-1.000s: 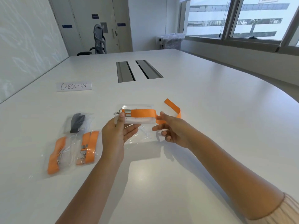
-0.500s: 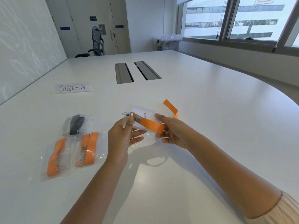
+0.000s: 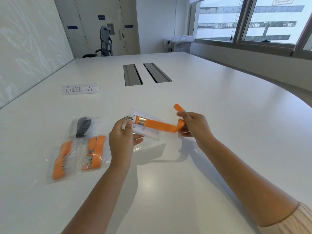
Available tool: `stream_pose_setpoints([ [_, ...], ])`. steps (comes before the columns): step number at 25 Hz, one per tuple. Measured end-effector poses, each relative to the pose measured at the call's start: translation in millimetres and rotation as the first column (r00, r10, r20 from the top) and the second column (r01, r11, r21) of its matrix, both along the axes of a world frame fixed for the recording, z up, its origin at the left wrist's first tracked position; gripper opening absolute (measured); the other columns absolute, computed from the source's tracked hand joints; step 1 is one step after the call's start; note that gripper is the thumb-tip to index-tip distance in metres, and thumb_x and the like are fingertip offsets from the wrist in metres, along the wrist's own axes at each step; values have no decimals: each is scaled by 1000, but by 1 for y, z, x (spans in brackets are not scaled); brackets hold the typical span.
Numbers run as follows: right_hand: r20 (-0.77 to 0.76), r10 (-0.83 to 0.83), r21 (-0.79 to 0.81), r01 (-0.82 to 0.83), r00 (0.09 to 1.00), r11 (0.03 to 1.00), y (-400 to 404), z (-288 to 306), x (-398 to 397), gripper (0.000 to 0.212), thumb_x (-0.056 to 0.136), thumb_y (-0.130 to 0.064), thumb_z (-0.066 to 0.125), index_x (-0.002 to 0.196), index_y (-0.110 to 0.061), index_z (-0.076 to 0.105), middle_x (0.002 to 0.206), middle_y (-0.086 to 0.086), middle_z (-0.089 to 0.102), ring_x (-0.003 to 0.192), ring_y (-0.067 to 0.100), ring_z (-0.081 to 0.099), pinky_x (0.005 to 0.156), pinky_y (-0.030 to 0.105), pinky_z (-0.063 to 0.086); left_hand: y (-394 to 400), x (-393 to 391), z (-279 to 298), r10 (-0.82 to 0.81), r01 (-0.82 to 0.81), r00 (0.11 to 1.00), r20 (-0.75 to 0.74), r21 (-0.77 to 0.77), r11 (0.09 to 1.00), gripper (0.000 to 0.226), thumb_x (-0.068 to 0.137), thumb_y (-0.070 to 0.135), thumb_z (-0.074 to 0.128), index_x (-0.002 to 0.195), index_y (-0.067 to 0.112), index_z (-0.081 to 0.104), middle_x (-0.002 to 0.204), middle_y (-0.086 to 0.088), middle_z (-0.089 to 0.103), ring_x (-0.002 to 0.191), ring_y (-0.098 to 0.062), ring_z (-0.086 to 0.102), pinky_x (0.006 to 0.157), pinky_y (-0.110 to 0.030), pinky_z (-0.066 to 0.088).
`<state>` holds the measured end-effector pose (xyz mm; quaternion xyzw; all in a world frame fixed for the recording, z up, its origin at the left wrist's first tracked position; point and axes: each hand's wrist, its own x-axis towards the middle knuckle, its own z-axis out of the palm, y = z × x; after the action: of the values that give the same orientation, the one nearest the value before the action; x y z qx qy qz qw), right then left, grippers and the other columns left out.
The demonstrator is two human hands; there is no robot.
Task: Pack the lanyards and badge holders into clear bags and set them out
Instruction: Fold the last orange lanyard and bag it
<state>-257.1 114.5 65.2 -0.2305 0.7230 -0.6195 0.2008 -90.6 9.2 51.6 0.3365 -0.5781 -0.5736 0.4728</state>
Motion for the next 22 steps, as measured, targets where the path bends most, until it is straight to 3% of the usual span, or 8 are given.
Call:
stream_pose_setpoints([
  [2,-295,-10,171,63,956,983,0,-2,2,35,94,-44,42,102,-21,68,56,-1,66,57,15,64,67,35,56,-1,1,-1,18,-18,1000,17,-32,999,26,96,23,45,117,14,56,105,-10,65,76,-24,70,62,-32,59],
  [3,-325,4,145,46,946,988,-1,-1,6,36,94,-46,41,101,-23,68,53,-2,64,53,11,62,64,30,54,-1,0,-1,20,-18,999,26,-46,999,26,95,23,46,117,14,56,104,-11,66,75,-23,70,60,-30,59],
  [6,-287,132,-56,-154,949,986,-4,4,25,33,92,-47,47,86,-27,71,39,-4,55,35,5,45,44,15,41,3,-3,-2,21,-8,995,96,-137,991,25,92,17,51,117,15,58,94,-12,67,73,-22,69,54,-27,58],
  [10,-304,357,6,-373,883,928,-6,6,45,33,69,-64,56,64,-33,68,43,-3,56,41,7,45,47,20,38,13,-5,-4,8,44,982,187,-273,961,25,89,17,56,114,23,58,84,-11,68,70,-20,69,57,-33,59],
  [13,-273,410,9,-424,870,906,-6,8,44,18,74,-47,68,67,-30,72,62,7,66,52,9,47,50,20,36,16,-4,-3,24,42,980,199,-317,947,16,88,20,59,100,27,54,72,-9,68,60,-16,67,53,-32,58],
  [15,-238,415,4,-427,878,904,-5,10,41,12,77,-38,70,68,-32,72,60,-8,67,51,2,48,45,12,34,16,-4,-2,27,42,979,202,-333,942,15,88,20,59,99,25,52,70,-7,67,58,-17,66,53,-34,58],
  [19,-211,401,48,-400,891,915,-5,13,41,14,65,-53,67,63,-40,70,65,-17,69,59,-2,57,50,11,42,18,-3,-1,51,42,973,226,-391,920,18,89,21,57,107,24,56,77,-9,69,64,-22,67,57,-40,59],
  [22,-253,399,52,-400,881,915,-5,9,45,15,64,-54,65,65,-40,69,67,-9,70,64,4,58,59,15,44,19,-3,-2,106,38,958,266,-484,874,21,88,24,58,109,27,58,78,-8,70,65,-23,67,58,-43,57],
])
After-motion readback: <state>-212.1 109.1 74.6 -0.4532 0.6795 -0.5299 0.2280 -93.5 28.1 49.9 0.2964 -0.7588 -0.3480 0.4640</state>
